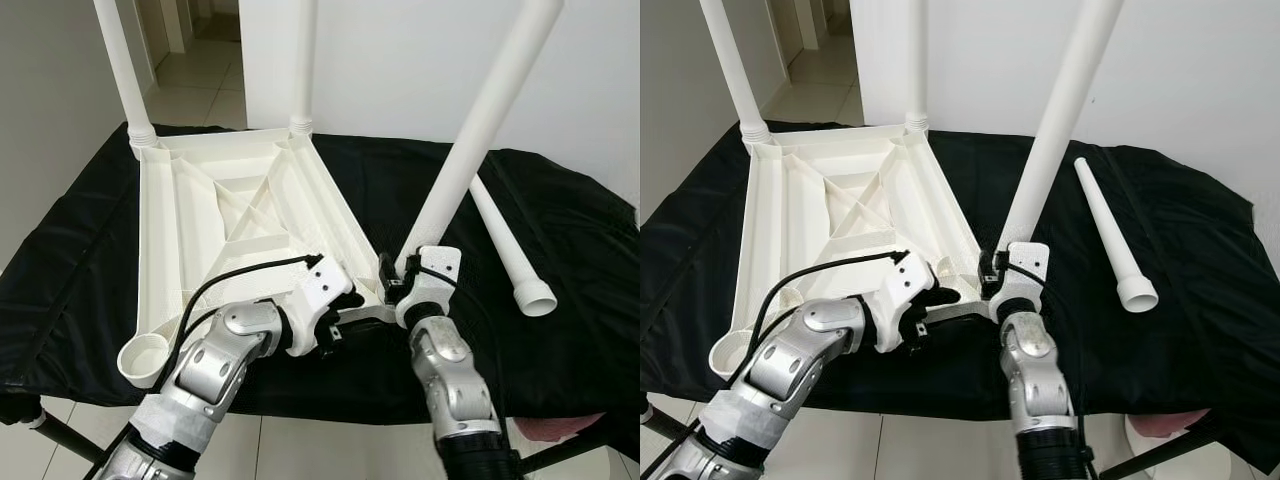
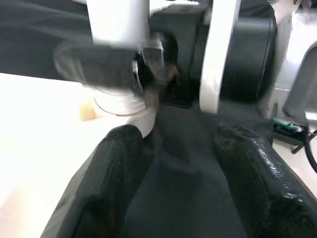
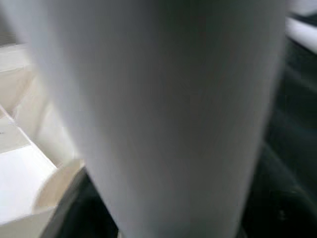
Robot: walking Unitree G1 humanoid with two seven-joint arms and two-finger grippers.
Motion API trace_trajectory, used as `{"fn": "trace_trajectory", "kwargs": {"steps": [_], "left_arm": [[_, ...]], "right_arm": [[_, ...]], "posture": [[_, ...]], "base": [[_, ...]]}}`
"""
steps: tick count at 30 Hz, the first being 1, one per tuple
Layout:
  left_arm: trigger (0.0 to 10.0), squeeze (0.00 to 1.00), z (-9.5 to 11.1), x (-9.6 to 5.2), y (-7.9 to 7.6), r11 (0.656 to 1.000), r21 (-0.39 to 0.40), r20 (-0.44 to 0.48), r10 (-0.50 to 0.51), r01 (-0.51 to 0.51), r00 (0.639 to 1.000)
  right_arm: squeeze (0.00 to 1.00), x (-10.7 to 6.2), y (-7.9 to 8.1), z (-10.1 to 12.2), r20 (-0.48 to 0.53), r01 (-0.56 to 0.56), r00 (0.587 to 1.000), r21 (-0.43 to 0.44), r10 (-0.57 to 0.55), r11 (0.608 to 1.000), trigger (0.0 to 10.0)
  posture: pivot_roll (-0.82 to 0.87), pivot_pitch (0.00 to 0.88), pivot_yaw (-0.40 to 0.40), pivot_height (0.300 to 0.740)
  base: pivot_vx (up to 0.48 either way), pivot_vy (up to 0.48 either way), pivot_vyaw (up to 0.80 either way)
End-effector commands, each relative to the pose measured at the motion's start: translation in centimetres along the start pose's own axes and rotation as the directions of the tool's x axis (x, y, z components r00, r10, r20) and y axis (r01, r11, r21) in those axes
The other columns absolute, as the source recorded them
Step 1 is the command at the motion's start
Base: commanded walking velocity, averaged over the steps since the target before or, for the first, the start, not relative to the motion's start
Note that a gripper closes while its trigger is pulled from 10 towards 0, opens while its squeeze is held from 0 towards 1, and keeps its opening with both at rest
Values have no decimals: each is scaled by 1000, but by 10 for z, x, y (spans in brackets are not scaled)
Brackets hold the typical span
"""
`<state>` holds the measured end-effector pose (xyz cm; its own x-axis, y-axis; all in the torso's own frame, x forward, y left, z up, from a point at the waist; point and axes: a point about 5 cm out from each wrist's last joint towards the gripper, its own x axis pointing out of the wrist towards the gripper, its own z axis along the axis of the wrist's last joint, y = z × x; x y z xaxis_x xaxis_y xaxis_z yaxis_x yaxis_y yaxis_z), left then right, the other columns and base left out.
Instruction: Building children table
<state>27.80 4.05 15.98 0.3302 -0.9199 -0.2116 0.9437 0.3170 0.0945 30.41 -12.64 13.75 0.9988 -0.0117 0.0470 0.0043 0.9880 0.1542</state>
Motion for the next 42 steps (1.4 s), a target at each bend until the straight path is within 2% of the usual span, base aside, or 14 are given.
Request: {"fn": "trace_trajectory", "kwargs": {"steps": [1, 9, 14, 15, 16, 17, 18, 24, 25, 26, 27, 34, 38, 42], "left_arm": [[10000, 0, 1, -1, 2, 997, 11, 1, 71, -71, 997], [10000, 0, 9, -2, 12, 992, 8, 37, 124, -124, 992], [10000, 0, 11, -4, 15, 992, 6, 44, 129, -129, 991], [10000, 0, 11, -5, 16, 992, 7, 41, 128, -128, 991], [10000, 165, 12, -7, 17, 991, 2, 43, 133, -133, 990], [10000, 239, 13, -8, 20, 990, -7, 46, 144, -144, 989], [10000, 1000, 12, -9, 23, 987, -24, 39, 161, -160, 986], [10000, 1000, 7, -10, 29, 980, -22, -9, 195, -195, 981], [10000, 180, 3, -9, 35, 968, 2, -45, 249, -249, 967], [10000, 180, 0, -8, 39, 958, 20, -67, 288, -287, 955], [10000, 0, -5, -8, 45, 943, 16, -103, 332, -332, 938], [10000, 0, -18, -10, 62, 883, 0, -196, 461, -470, 865], [10000, 0, -22, -15, 76, 806, -58, -235, 562, -589, 793], [10000, 0, -26, -15, 76, 810, -42, -255, 557, -585, 790]], "right_arm": [[1000, -4, -2, -1, 3, 11, 1000, 24, -11, 1000, 10000], [1000, -13, -7, 15, 119, -43, 992, 53, 37, 998, 10000], [1000, -22, -13, 15, 124, -66, 990, 45, 60, 997, 10000], [0, -27, -15, 15, 125, -89, 989, 54, 81, 995, 10000], [0, -33, -17, 14, 131, -122, 985, 53, 114, 991, 10000], [0, -39, -19, 13, 130, -152, 981, 55, 144, 987, 10000], [0, -46, -21, 11, 131, -178, 977, 44, 171, 983, 10000], [0, -56, -27, 6, 116, -202, 974, 43, 196, 978, 10000], [0, -58, -30, 6, 116, -199, 974, 41, 193, 979, 10000], [0, -60, -32, 6, 117, -197, 975, 38, 191, 980, 10000], [0, -62, -35, 6, 116, -190, 976, 31, 186, 981, 10000], [0, -66, -36, 8, 119, -192, 975, 22, 188, 981, 10000], [0, -67, -35, 9, 125, -192, 974, 21, 188, 981, 10000], [0, -66, -35, 10, 127, -194, 974, 19, 190, 981, 10000]], "posture": [[54, 62, -36, 740], [50, 64, -22, 740], [47, 65, -15, 740], [45, 70, -10, 740], [45, 70, -8, 740], [45, 70, -8, 740], [45, 71, 1, 740], [44, 72, 2, 740], [36, 73, 9, 740], [36, 73, 9, 740], [30, 73, 12, 740], [11, 73, 15, 740], [4, 72, 16, 740], [0, 69, 15, 740]], "base": [[0, 0, 0], [0, 0, 0], [0, 0, 0], [0, 0, 0], [0, 0, 0], [0, 0, 0], [0, 0, 0], [0, 0, 0], [0, 0, 0], [0, 0, 0], [0, 0, 0], [0, 0, 0], [0, 0, 0], [0, 0, 0]]}}
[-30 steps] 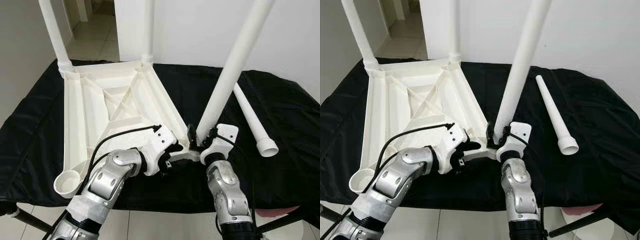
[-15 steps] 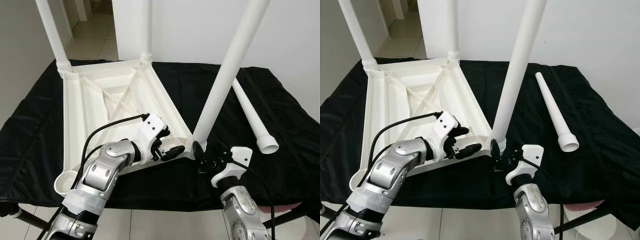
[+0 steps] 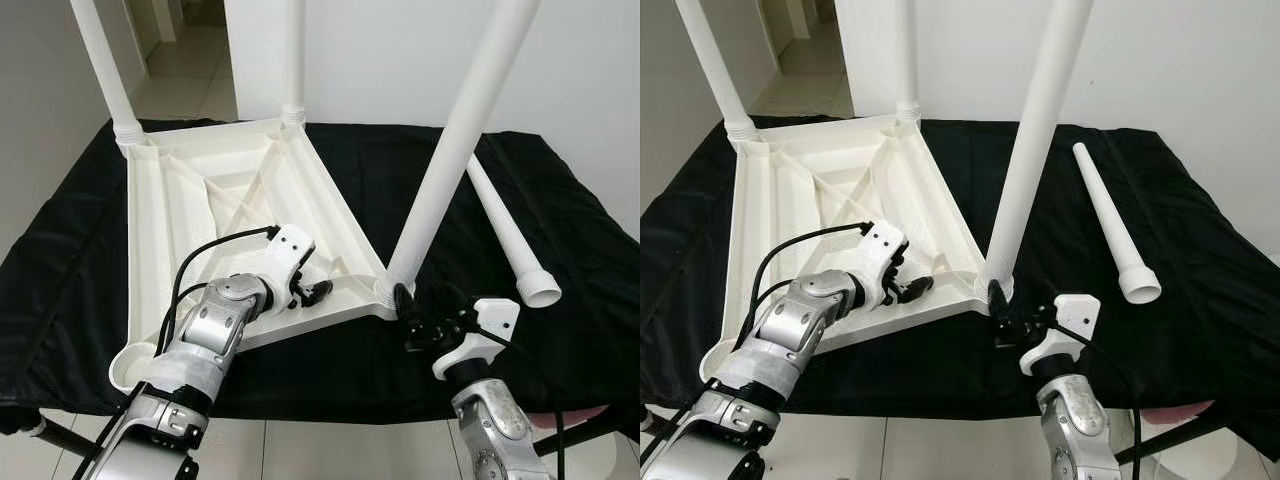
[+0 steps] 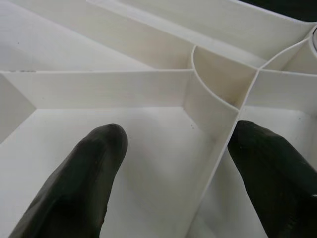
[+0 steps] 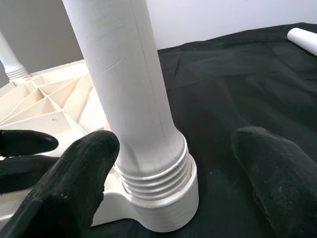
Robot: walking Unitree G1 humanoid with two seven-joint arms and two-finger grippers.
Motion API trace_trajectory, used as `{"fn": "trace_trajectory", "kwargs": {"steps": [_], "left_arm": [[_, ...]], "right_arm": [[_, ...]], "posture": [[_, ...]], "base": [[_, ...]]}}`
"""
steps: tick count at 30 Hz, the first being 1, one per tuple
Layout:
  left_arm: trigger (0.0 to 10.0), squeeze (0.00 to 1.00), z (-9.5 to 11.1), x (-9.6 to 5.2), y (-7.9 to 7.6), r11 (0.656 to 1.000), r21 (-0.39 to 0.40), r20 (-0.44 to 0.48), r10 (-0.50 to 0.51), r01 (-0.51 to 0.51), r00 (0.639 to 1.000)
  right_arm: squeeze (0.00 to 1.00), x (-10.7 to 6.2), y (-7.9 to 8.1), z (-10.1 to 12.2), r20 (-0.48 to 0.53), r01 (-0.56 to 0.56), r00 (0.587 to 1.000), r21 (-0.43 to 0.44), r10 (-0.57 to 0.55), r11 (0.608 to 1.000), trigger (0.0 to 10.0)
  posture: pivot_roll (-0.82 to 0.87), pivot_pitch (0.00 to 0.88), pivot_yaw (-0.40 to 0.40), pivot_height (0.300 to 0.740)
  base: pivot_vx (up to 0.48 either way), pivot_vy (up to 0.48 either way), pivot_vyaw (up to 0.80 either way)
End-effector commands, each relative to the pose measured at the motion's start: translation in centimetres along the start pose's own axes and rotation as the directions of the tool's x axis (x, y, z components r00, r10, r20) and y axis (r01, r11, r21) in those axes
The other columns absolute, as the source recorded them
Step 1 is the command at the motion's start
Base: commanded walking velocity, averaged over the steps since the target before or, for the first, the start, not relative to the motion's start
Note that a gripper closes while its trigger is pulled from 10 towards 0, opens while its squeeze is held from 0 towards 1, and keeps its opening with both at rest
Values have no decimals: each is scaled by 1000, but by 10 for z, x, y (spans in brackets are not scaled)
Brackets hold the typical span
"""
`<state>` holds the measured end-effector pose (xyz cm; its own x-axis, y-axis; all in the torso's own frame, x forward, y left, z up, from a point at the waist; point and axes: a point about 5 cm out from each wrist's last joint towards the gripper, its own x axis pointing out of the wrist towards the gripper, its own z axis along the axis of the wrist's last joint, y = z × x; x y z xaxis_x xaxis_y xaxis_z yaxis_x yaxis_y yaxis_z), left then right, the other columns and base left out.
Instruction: Building children table
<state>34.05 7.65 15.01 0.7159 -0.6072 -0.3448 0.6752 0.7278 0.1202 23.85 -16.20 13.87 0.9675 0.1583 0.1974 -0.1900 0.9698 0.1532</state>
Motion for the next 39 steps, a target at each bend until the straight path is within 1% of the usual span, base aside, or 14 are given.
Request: {"fn": "trace_trajectory", "kwargs": {"steps": [1, 3, 4, 5, 7, 8, 9, 10, 19, 20, 21, 22, 37, 39], "left_arm": [[10000, 0, -8, 1, 7, 992, 1, -46, 128, -128, 991], [9059, 0, -10, 1, 6, 993, 18, -58, 122, -121, 991], [9412, 0, -11, 2, 5, 992, 31, -68, 120, -118, 990], [1333, 0, -13, 1, 3, 993, 56, -76, 110, -106, 991], [1333, 0, -14, 2, 2, 992, 81, -84, 101, -94, 991], [7843, 0, -16, 1, 1, 992, 94, -92, 99, -90, 991], [1176, 0, -19, 2, 2, 988, 124, -113, 111, -96, 987], [0, 0, -22, 2, 4, 983, 146, -135, 127, -107, 983], [0, 0, -27, 1, 13, 977, 141, -170, 182, -159, 969], [1647, 0, -26, 1, 14, 976, 135, -164, 193, -171, 967], [1647, 0, -26, 1, 14, 976, 135, -164, 193, -171, 967], [0, 0, -25, 1, 16, 974, 137, -161, 203, -182, 966], [0, 0, -20, 0, 27, 952, 129, -124, 293, -277, 948], [0, 0, -19, 0, 34, 930, 108, -120, 363, -351, 924]], "right_arm": [[0, -1, 1, 1, 3, -1, 1000, 6, 1, 1000, 10000], [0, -1, 1, 1, 1, -2, 1000, -1, 2, 1000, 10000], [0, -1, 0, 1, 1, -3, 1000, -4, 3, 1000, 10000], [0, 0, -1, 1, 0, -4, 1000, -8, 4, 1000, 10000], [0, 0, -1, 2, -2, -4, 1000, -10, 4, 1000, 10000], [0, 0, -1, 2, -4, -4, 1000, -13, 4, 1000, 10000], [0, 0, -2, 1, -6, -4, 1000, -15, 4, 1000, 10000], [0, 0, -2, 1, -7, -5, 1000, -18, 5, 1000, 10000], [0, 3, -2, 1, -9, -5, 1000, -28, 5, 1000, 10000], [0, 3, -2, 1, -10, -4, 1000, -29, 4, 1000, 10000], [0, 3, -2, 1, -10, -4, 1000, -29, 4, 1000, 10000], [0, 3, -2, 1, -10, -3, 1000, -31, 3, 1000, 10000], [0, 7, -1, 2, -1, 3, 1000, -37, -3, 999, 10000], [0, 8, -2, 3, 4, 11, 1000, -41, -11, 999, 10000]], "posture": [[0, 69, 15, 740], [0, 70, 15, 740], [0, 69, 15, 740], [-1, 70, 12, 740], [-1, 70, 12, 740], [1, 71, 10, 740], [1, 71, 10, 740], [1, 71, 10, 740], [-1, 70, 10, 740], [-1, 70, 10, 740], [-1, 70, 10, 740], [-2, 71, 10, 740], [-6, 67, 17, 740], [-14, 65, 21, 740]], "base": [[0, 0, 0], [0, 0, 0], [0, 0, 0], [0, 0, 0], [0, 0, 0], [0, 0, 0], [0, 0, 0], [0, 0, 0], [0, 0, 0], [0, 0, 0], [0, 0, 0], [0, 0, 0], [0, 0, 0], [0, 0, 0]]}}
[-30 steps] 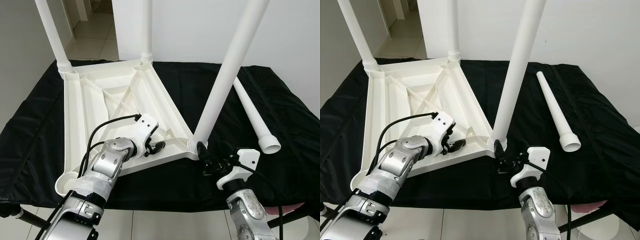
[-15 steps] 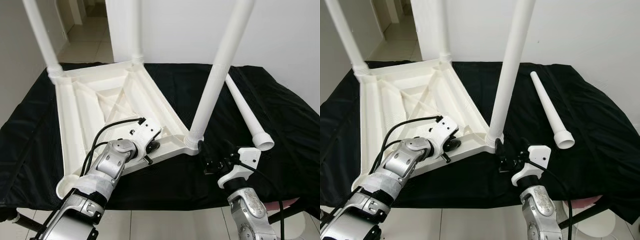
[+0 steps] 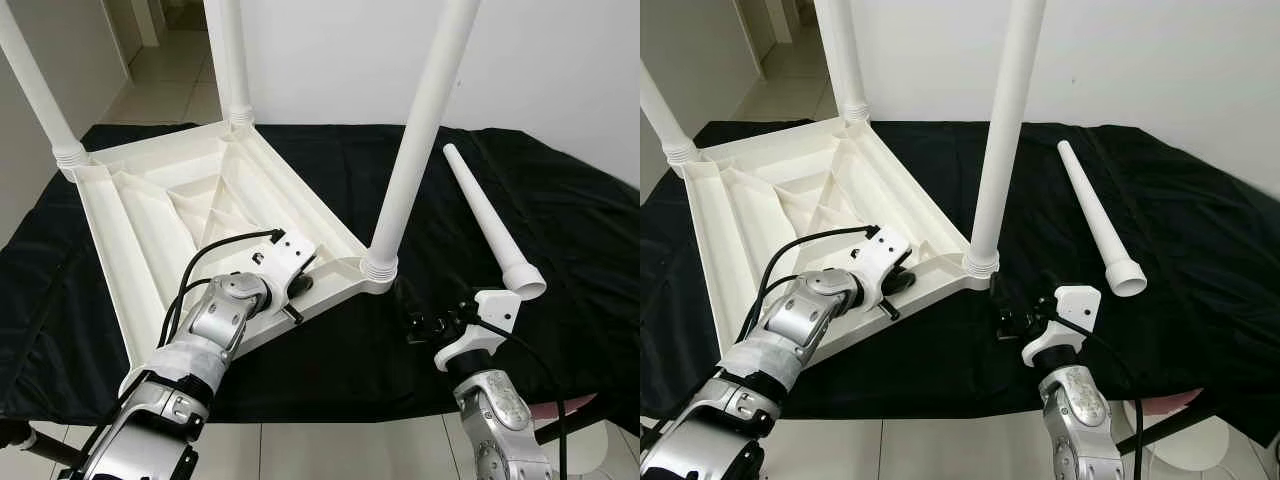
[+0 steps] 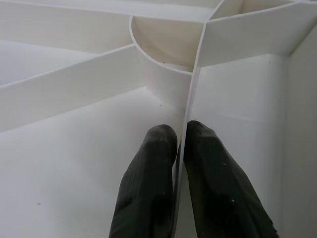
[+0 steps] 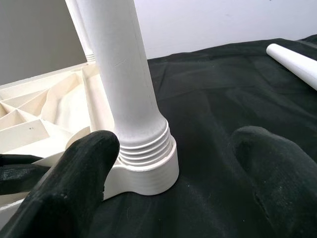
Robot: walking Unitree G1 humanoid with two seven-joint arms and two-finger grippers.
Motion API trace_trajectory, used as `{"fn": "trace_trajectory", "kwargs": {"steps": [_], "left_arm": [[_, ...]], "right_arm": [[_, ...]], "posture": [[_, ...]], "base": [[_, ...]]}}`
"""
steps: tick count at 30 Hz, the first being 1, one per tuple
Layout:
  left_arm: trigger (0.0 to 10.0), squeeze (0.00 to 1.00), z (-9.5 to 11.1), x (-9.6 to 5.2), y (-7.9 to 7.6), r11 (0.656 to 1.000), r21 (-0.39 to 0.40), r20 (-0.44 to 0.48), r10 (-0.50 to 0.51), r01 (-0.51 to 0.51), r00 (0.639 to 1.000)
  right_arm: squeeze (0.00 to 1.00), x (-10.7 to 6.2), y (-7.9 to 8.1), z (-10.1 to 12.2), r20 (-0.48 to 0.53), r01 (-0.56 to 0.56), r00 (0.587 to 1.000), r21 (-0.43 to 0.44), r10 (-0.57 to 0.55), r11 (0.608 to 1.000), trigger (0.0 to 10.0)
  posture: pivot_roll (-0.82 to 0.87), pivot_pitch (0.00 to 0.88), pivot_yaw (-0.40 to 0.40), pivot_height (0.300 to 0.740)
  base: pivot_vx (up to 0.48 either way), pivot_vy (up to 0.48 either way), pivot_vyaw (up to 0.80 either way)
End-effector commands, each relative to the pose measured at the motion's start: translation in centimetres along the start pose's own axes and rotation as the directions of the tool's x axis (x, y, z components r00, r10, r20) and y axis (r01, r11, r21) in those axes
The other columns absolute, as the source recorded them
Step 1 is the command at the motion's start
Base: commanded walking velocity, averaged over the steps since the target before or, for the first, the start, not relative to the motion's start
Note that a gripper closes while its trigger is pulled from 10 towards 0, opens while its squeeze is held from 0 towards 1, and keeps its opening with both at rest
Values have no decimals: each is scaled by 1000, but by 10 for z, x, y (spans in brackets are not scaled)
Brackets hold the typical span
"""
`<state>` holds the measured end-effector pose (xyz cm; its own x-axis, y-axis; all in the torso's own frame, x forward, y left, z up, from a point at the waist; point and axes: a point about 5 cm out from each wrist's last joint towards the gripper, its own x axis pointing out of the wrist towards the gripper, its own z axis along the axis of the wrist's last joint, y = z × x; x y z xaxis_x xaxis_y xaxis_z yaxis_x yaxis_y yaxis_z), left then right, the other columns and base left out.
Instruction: Building children table
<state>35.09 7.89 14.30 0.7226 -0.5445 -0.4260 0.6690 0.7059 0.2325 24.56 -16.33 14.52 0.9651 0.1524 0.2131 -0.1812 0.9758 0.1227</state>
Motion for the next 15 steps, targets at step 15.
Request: {"fn": "trace_trajectory", "kwargs": {"steps": [15], "left_arm": [[0, 0, -28, -18, 47, 867, -94, -93, 483, -490, 871]], "right_arm": [[0, -2, -1, -2, -6, 28, 1000, -11, -28, 1000, 10000]], "posture": [[-25, 67, 33, 740]], "base": [[0, 0, 0]]}}
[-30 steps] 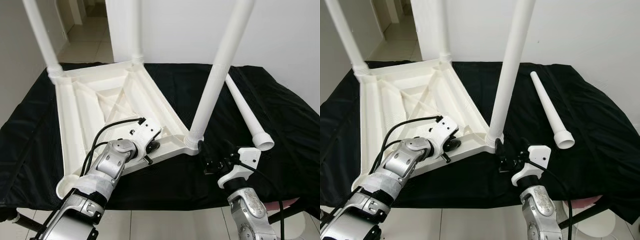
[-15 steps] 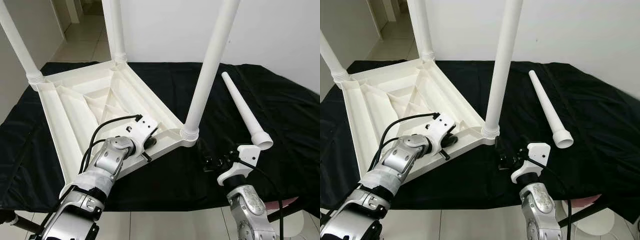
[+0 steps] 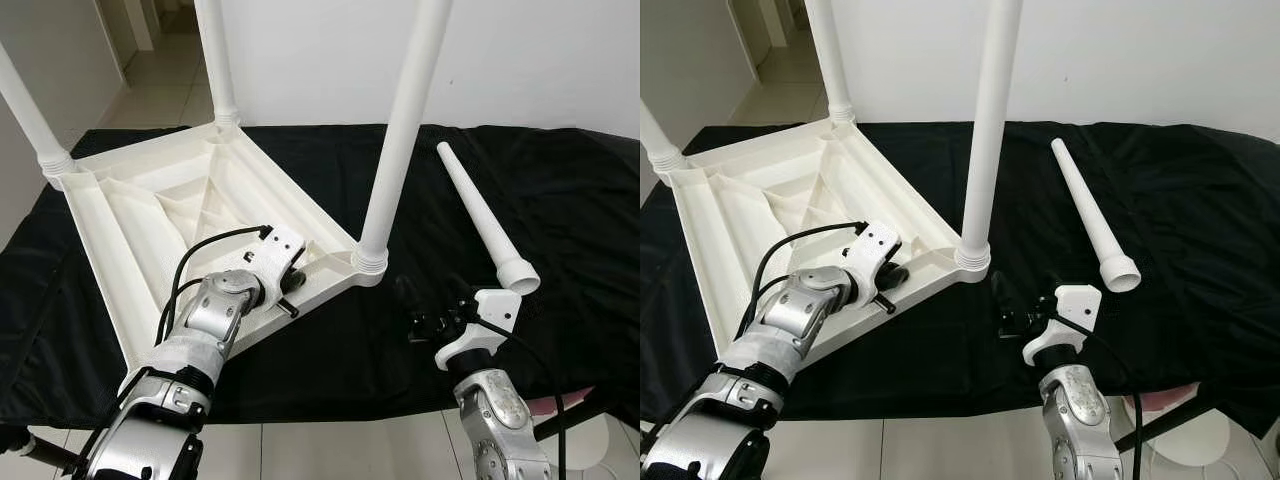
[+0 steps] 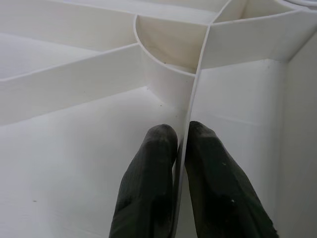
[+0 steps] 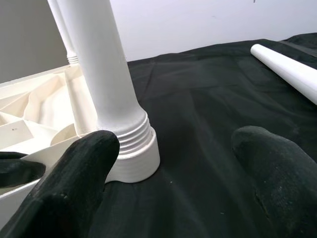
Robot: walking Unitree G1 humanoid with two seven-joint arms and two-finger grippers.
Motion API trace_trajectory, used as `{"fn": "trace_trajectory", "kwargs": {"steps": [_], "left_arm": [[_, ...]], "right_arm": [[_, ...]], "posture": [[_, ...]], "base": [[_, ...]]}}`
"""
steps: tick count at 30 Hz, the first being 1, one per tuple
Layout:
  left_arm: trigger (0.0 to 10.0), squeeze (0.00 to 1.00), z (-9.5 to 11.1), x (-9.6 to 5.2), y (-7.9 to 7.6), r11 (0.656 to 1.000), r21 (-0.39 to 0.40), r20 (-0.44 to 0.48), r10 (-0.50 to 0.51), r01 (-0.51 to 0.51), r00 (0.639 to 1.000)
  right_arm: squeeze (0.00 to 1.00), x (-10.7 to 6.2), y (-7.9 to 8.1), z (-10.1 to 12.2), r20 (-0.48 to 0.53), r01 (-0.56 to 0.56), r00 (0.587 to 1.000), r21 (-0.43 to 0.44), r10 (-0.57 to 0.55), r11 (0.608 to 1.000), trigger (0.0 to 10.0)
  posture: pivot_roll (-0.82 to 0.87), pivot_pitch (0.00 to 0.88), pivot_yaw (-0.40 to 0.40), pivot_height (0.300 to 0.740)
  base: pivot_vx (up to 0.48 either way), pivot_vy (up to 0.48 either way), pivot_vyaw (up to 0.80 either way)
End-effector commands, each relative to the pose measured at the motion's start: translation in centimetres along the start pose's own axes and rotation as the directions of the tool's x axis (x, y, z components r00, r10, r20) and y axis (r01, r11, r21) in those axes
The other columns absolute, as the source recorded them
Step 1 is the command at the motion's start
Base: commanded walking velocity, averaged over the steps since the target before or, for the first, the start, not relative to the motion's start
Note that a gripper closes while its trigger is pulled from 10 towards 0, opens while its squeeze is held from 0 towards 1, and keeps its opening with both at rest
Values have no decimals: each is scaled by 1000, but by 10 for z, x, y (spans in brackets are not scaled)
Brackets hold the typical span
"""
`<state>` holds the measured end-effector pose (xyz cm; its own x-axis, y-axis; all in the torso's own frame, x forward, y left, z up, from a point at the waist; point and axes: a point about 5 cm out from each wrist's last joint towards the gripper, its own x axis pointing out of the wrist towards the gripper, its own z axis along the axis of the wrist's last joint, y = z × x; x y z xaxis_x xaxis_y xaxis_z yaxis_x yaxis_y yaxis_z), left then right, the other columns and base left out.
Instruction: Building children table
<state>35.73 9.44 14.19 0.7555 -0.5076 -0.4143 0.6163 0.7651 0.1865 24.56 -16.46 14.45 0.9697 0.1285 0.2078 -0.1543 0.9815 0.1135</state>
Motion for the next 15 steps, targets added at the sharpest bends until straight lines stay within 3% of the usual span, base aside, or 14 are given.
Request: {"fn": "trace_trajectory", "kwargs": {"steps": [1, 11, 12, 13, 14, 15], "left_arm": [[0, 0, -18, -13, 34, 895, -26, -59, 444, -446, 894], [0, 0, -17, -7, 30, 886, -40, -58, 460, -463, 886], [1843, 0, -13, -5, 26, 896, -43, -44, 441, -443, 896], [2431, 0, -9, -2, 22, 907, -43, -27, 418, -419, 908], [6510, 0, -2, 1, 15, 923, -45, 11, 382, -381, 924], [10000, 1000, 3, 4, 7, 942, -55, 38, 334, -331, 942]], "right_arm": [[0, -2, 1, -2, -4, 3, 1000, 4, -3, 1000, 10000], [0, 0, -3, -1, -2, 13, 1000, -8, -13, 1000, 10000], [0, 0, -2, -1, -2, 12, 1000, -8, -12, 1000, 10000], [0, 1, -1, -1, -1, 10, 1000, -8, -10, 1000, 10000], [0, 1, -1, -1, -1, 9, 1000, -8, -9, 1000, 10000], [0, 1, -1, -1, 0, 10, 1000, -8, -10, 1000, 10000]], "posture": [[-25, 67, 33, 740], [-29, 67, 28, 740], [-29, 67, 28, 740], [-31, 65, 29, 740], [-31, 65, 29, 740], [-33, 66, 32, 740]], "base": [[0, 0, 0], [0, 0, 0], [0, 0, 0], [0, 0, 0], [0, 0, 0], [0, 0, 0]]}}
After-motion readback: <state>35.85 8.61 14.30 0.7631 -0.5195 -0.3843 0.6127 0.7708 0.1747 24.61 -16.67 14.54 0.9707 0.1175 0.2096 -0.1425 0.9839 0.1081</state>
